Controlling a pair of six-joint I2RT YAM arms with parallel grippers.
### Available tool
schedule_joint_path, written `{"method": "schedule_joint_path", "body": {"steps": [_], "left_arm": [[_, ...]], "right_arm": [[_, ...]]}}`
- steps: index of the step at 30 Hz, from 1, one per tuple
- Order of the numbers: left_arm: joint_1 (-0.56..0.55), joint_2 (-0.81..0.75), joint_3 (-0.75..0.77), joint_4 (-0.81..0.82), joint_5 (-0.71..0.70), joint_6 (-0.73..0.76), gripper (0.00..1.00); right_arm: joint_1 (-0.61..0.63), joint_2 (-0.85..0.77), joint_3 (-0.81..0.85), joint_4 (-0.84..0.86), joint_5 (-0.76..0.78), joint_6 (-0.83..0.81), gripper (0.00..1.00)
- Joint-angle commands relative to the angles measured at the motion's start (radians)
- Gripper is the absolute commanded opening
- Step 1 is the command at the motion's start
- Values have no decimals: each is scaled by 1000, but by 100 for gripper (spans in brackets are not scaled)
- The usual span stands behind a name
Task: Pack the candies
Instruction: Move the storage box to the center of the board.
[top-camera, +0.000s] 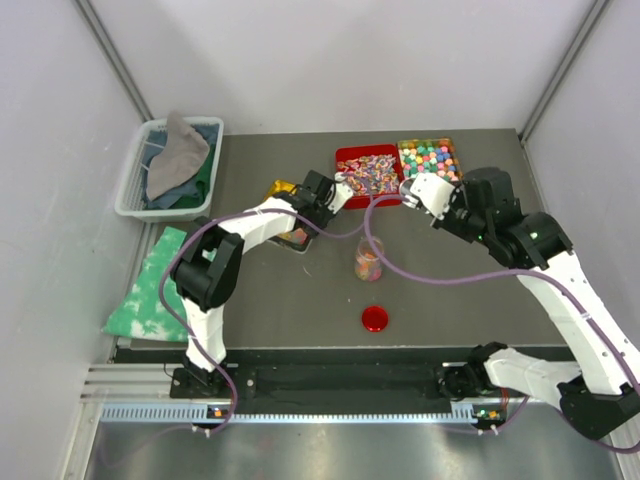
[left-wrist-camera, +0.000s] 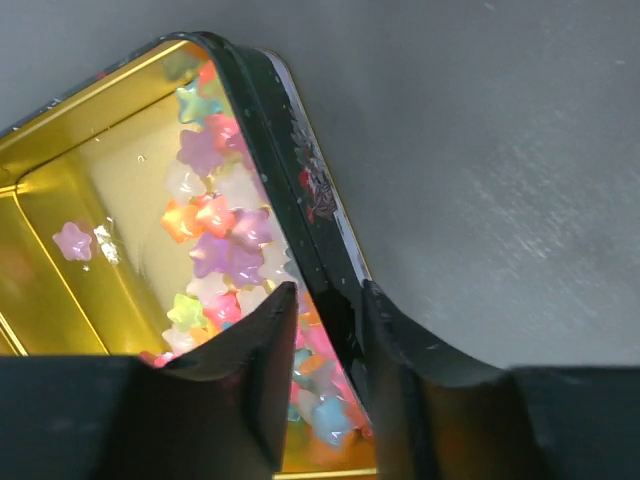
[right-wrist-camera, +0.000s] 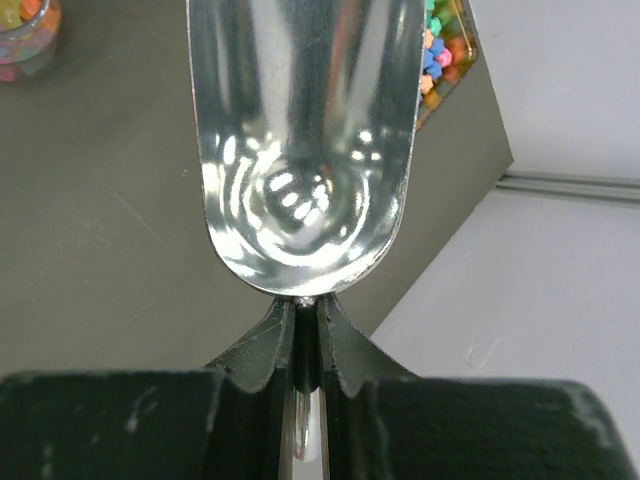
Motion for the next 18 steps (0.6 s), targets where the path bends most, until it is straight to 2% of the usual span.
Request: {"method": "schedule_joint_path", "body": {"steps": [1,5,12,18], "left_arm": [[3,15,37,57,-58,11,34],[18,35,40,72,-75,27,24],[109,110,103,103,-82,83,24],[182,235,301,62,-96,110,27]], "right_arm": [[-15,-34,-18,86,-34,48,0],[-15,-42,-45,105,-35,66,0],[-13,-47,-82,126,-34,86,0],[-13,-34,-91,146,-29,95,0]]}}
